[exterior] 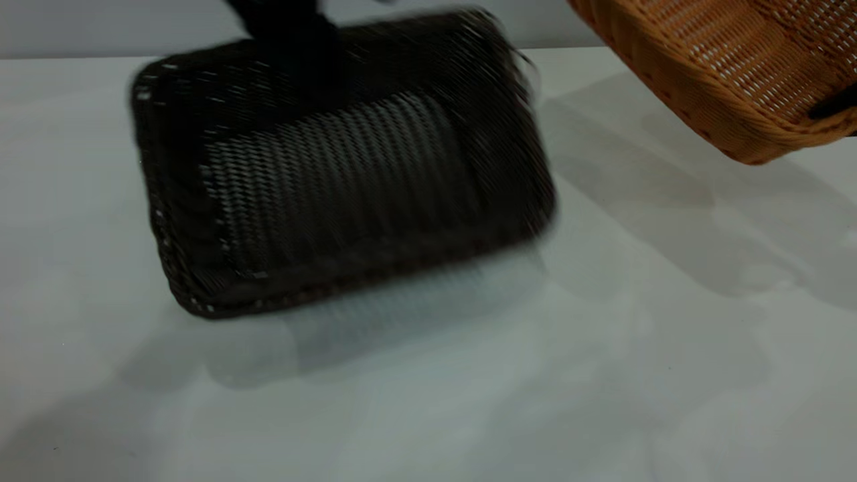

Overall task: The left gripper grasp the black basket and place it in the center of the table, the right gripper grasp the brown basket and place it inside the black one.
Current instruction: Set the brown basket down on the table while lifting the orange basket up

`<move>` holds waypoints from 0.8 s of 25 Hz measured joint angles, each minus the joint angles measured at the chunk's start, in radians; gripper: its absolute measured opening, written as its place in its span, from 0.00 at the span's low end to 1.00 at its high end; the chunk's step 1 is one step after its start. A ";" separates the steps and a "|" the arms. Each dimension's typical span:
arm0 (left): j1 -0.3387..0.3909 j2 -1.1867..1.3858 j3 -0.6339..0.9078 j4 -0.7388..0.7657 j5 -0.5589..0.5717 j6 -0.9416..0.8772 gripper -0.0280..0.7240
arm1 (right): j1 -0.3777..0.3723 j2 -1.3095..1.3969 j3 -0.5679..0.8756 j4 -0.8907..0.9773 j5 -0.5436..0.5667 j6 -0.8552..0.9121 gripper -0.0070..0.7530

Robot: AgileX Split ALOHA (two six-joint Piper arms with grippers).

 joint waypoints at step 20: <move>-0.185 0.098 -0.002 -0.009 -0.060 0.121 0.28 | -0.008 0.000 -0.032 -0.033 0.058 0.012 0.10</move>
